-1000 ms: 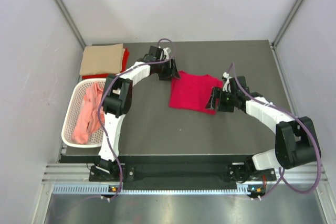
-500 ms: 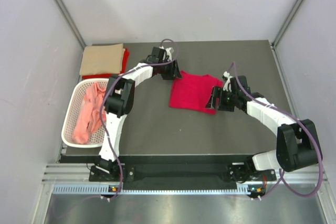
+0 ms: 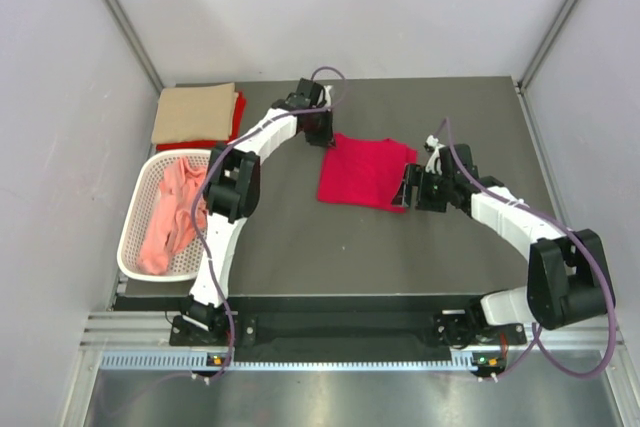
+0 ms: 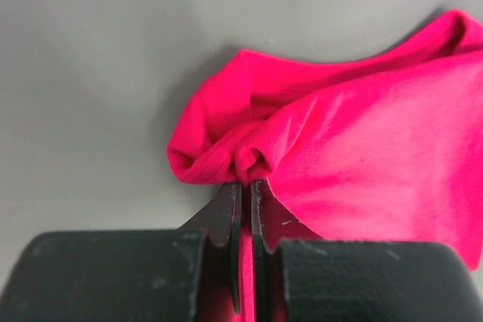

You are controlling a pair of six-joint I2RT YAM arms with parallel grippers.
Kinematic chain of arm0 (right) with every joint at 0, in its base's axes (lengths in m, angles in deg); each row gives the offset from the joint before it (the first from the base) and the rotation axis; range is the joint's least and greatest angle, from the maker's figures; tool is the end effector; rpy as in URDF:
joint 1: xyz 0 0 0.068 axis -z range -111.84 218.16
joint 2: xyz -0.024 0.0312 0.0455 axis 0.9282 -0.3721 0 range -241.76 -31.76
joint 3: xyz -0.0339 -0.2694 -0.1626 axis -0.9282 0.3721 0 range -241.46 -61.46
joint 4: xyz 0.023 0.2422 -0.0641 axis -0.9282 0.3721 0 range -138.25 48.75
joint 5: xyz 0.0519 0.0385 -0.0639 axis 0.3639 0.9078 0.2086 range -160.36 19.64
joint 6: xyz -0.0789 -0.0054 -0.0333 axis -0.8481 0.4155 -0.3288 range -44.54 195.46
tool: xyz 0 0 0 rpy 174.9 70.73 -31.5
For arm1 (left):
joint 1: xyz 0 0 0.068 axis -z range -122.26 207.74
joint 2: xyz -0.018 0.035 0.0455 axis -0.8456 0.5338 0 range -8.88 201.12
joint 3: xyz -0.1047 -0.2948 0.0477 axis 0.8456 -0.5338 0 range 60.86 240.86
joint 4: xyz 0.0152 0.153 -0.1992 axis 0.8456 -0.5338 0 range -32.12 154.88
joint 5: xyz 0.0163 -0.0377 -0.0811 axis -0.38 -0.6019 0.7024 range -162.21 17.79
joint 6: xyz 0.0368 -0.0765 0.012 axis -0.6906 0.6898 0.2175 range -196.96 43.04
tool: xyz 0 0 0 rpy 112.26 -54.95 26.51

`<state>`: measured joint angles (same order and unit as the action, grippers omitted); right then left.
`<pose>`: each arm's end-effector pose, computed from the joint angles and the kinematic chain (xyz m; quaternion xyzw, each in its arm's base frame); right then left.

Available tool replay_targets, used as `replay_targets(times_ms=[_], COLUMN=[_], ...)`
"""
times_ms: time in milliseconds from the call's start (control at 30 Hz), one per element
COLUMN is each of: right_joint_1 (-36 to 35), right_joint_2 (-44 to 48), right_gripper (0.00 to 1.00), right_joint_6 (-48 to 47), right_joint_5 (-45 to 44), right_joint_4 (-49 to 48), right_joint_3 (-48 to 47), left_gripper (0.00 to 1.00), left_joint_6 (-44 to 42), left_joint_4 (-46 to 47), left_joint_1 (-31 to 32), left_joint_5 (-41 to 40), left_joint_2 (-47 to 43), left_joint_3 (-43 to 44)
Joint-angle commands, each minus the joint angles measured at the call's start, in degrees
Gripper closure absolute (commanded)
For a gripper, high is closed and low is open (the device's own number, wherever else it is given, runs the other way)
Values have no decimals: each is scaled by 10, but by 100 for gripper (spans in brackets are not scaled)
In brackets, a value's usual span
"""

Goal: Fold and stack the t-shirts

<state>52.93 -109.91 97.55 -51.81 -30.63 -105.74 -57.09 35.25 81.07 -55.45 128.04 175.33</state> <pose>0.2593 0.0956 0.2209 0.0027 0.9332 0.2482 0.2596 0.5195 -0.2478 0.1749 0.0755 0.9338 -0.2465 0.2481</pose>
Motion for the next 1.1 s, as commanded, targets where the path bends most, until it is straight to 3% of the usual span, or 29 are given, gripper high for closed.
replay_targets(times_ms=[0, 267, 500, 1067], right_joint_1=[2, 8, 10, 25], right_joint_2=[33, 34, 11, -34], right_gripper=[24, 24, 23, 23], right_joint_6=[-2, -1, -7, -23], right_joint_5=[7, 11, 17, 21], right_joint_4=[-8, -13, -21, -31], right_joint_3=[-17, -28, -45, -81], left_gripper=[100, 100, 100, 100], left_joint_6=[-63, -145, -268, -454], left_joint_4=[-120, -153, -155, 33], left_joint_1=[-21, -51, -79, -163], left_joint_5=[-87, -142, -248, -334], left_joint_2=[5, -13, -27, -78], left_joint_3=[106, 162, 209, 219])
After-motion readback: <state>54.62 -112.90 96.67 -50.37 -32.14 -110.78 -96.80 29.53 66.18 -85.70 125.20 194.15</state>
